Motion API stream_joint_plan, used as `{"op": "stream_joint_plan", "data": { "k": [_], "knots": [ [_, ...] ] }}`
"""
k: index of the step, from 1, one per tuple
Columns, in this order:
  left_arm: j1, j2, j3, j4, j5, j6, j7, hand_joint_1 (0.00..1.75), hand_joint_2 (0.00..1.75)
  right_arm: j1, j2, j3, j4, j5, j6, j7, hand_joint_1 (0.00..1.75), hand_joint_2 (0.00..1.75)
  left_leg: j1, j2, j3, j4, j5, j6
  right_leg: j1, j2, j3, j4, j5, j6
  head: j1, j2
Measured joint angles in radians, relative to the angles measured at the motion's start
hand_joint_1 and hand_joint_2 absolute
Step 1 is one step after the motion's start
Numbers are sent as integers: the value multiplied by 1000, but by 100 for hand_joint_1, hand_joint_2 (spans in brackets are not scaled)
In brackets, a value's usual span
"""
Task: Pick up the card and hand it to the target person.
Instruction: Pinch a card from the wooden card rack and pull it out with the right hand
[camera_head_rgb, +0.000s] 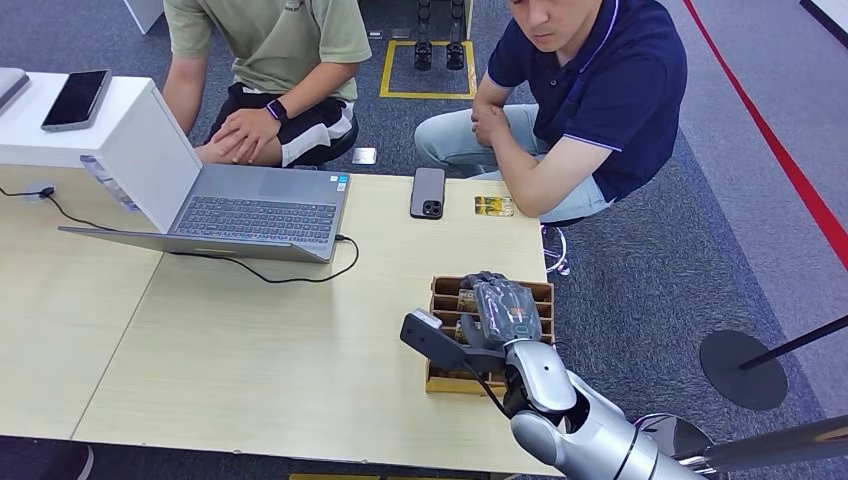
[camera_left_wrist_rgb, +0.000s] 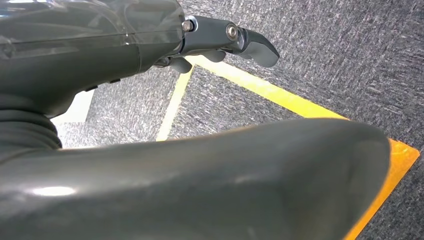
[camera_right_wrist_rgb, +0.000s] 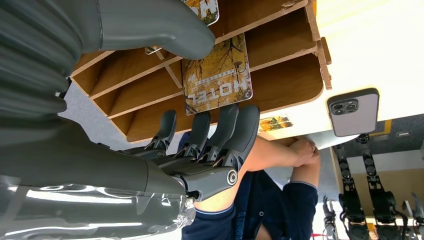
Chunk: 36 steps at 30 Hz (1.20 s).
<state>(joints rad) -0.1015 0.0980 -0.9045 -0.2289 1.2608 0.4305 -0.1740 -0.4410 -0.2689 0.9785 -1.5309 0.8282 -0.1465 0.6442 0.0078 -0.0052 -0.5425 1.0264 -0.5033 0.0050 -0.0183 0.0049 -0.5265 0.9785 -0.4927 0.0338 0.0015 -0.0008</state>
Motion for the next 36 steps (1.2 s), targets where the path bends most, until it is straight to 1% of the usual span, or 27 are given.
{"op": "stream_joint_plan", "data": {
  "k": [6,11,17,24,36],
  "knots": [
    [0,0,0,0,1,0,0,0,0,0,-1,-2,0,0,3,9,80,175,0,0,0,0,0,0,0,0,0,0,0,0,0,0],
    [0,0,0,0,2,2,0,0,0,3,-5,-9,0,3,9,23,78,175,0,0,0,0,0,0,0,0,0,0,0,0,0,0],
    [1,0,0,0,8,3,0,0,0,3,-10,-18,0,6,18,26,81,175,0,0,0,0,0,0,0,0,0,0,0,0,0,0],
    [1,-1,0,0,13,3,0,0,0,3,-17,-20,0,7,25,28,78,175,0,0,0,0,0,0,0,0,0,0,0,0,0,0],
    [1,-3,0,0,14,3,-1,0,0,2,-19,-21,-1,22,64,29,83,175,0,0,0,0,0,0,0,0,0,0,0,0,0,0]
  ]
}}
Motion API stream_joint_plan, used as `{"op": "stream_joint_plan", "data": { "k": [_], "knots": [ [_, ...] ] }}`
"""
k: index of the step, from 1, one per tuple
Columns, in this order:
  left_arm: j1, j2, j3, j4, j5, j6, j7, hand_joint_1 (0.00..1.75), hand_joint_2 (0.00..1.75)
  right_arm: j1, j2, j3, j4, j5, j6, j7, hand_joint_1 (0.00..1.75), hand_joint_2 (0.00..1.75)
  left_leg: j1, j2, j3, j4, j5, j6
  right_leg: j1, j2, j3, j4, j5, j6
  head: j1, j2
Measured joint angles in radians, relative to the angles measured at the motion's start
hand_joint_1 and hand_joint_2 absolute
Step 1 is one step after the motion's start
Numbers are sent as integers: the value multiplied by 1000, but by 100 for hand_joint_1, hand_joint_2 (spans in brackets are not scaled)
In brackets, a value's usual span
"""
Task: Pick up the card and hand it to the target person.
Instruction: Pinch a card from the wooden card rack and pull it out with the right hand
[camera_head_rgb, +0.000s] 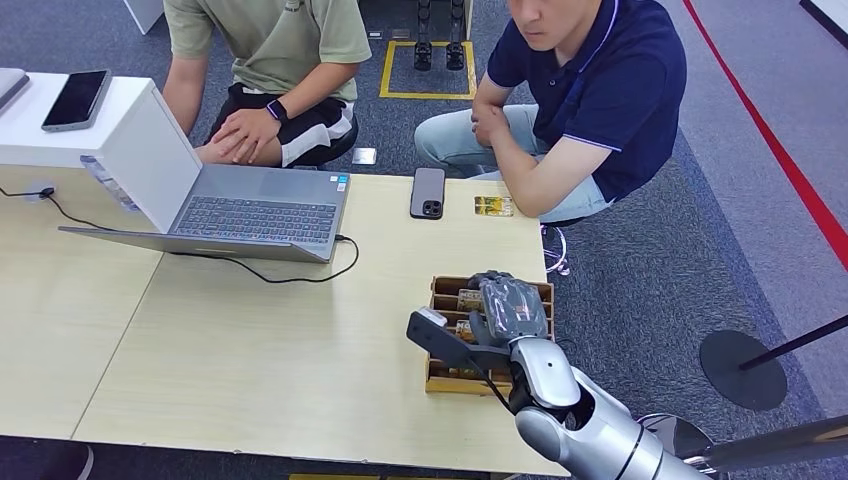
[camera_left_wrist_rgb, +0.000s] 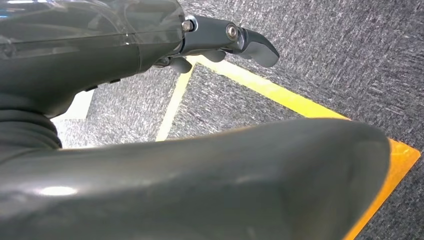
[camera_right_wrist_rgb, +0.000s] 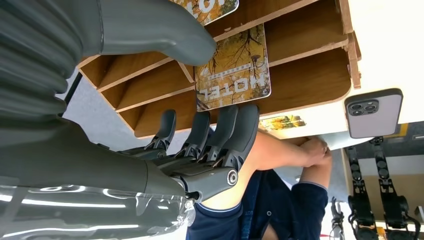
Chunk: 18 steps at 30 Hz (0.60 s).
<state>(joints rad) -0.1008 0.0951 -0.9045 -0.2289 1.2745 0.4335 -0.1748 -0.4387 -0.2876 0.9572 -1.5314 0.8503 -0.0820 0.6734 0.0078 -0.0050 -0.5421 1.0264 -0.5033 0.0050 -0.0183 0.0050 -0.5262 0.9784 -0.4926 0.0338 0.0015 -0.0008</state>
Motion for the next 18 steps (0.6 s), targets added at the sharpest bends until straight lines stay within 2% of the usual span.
{"op": "stream_joint_plan", "data": {
  "k": [18],
  "knots": [
    [0,-4,0,0,0,0,0,0,0,-3,0,4,0,2,29,0,87,175,0,0,0,0,0,0,0,0,0,0,0,0,0,0]
  ]
}}
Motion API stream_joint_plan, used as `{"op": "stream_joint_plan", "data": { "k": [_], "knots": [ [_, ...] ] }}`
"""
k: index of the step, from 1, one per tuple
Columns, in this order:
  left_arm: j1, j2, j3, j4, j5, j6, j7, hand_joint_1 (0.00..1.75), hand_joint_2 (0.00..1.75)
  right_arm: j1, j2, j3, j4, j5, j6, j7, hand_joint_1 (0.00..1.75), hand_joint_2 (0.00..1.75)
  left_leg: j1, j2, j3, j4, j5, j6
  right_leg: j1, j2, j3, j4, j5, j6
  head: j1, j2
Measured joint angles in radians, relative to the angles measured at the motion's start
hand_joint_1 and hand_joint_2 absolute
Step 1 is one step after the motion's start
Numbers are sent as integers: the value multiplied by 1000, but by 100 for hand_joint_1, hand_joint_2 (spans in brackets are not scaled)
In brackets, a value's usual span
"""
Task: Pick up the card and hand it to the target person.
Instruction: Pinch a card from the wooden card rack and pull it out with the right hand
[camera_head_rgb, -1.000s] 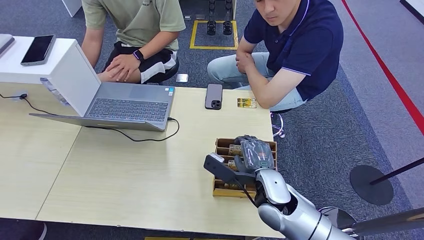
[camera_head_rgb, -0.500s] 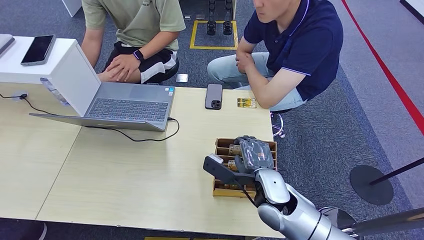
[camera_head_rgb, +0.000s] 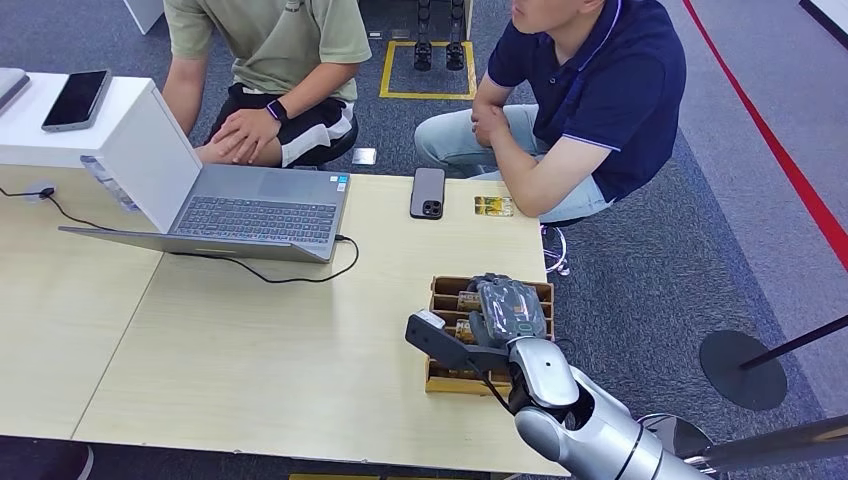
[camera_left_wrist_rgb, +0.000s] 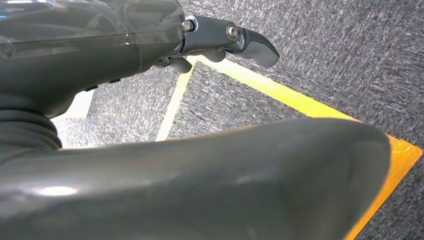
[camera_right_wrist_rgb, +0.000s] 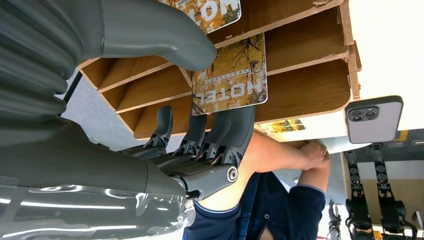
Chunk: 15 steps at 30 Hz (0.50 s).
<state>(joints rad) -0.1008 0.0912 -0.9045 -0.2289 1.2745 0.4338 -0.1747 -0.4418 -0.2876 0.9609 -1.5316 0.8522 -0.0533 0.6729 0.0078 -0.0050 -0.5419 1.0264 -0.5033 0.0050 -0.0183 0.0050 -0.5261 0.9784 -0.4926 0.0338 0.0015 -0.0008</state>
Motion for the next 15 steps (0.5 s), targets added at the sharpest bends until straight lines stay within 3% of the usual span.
{"op": "stream_joint_plan", "data": {
  "k": [5,9,15],
  "knots": [
    [0,0,0,0,0,1,0,0,0,0,0,0,0,0,2,0,99,175,0,0,0,0,0,0,0,0,0,0,0,0,0,0],
    [0,0,0,0,0,5,0,0,175,0,0,0,0,0,7,0,128,175,0,0,0,0,0,0,0,0,0,0,0,0,0,0],
    [0,0,0,0,0,6,0,0,175,0,0,0,0,-1,11,0,136,175,0,0,0,0,0,0,0,0,0,0,0,0,0,0]
  ]
}}
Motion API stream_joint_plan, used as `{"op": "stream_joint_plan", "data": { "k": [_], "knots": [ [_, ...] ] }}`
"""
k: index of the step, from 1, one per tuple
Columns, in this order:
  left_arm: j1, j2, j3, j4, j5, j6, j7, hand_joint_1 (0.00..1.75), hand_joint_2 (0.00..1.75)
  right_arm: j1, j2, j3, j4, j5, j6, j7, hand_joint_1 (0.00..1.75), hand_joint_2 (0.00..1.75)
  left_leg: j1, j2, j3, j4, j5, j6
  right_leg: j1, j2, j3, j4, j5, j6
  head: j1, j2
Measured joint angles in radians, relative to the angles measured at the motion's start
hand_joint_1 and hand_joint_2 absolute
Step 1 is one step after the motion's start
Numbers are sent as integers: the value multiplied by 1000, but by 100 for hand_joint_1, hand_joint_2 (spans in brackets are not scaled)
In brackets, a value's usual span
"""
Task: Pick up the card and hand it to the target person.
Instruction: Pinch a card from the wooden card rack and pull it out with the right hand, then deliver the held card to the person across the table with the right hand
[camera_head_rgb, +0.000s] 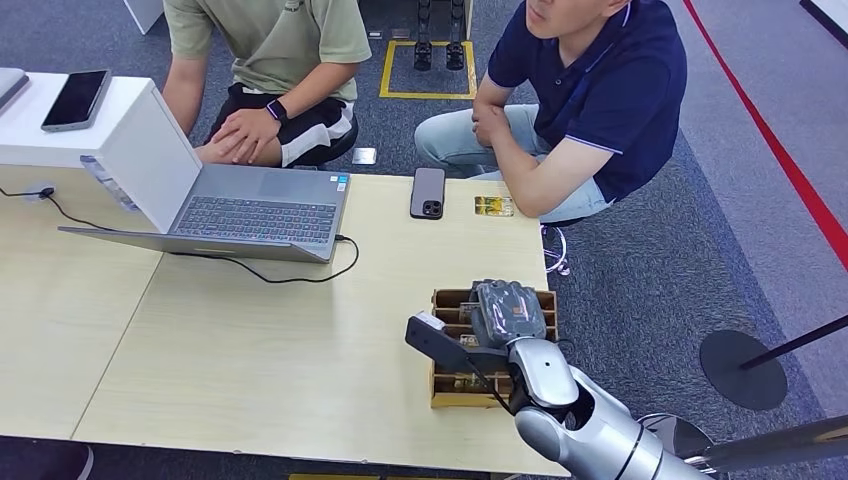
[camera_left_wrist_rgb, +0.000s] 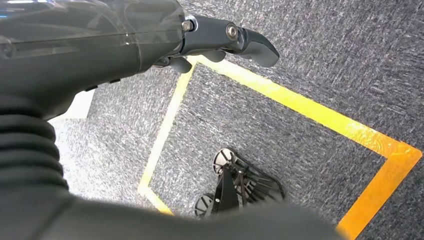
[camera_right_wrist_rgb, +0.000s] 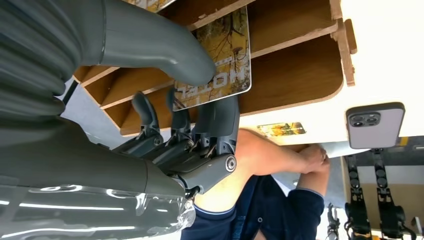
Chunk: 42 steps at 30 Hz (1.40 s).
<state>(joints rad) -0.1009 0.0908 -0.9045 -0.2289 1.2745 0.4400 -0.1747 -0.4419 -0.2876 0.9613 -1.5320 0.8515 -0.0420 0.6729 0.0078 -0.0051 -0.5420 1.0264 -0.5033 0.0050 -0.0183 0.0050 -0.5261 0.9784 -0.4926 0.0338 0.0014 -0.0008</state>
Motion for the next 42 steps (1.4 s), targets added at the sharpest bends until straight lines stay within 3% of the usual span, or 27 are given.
{"op": "stream_joint_plan", "data": {
  "k": [13,26,30,35,38,42],
  "knots": [
    [0,0,0,0,-4,16,-11,0,175,0,0,0,0,-2,-5,-2,133,175,0,0,0,0,0,0,0,0,0,0,0,0,0,0],
    [0,0,0,0,-2,17,-6,0,175,-3,-1,-1,-30,30,-146,-49,133,175,0,0,0,0,0,0,0,0,0,0,0,0,0,0],
    [0,-1,0,0,-12,14,-3,0,175,-31,2,-3,-40,37,-180,-66,133,175,0,0,0,0,0,0,0,0,0,0,0,0,0,0],
    [0,1,-2,0,-39,31,66,0,175,-57,12,-11,-32,4,-248,-113,133,175,0,0,-1,0,0,0,0,0,0,0,0,0,0,0],
    [0,2,-2,0,-39,14,26,0,175,-80,20,-13,-11,29,-292,-128,133,175,0,0,-1,0,0,0,0,0,0,0,0,0,0,0],
    [-2,0,-2,0,-39,7,-4,0,175,-148,27,-17,1,37,-275,-112,133,175,0,0,-1,0,0,0,0,0,-1,0,0,0,0,0]
  ]
}}
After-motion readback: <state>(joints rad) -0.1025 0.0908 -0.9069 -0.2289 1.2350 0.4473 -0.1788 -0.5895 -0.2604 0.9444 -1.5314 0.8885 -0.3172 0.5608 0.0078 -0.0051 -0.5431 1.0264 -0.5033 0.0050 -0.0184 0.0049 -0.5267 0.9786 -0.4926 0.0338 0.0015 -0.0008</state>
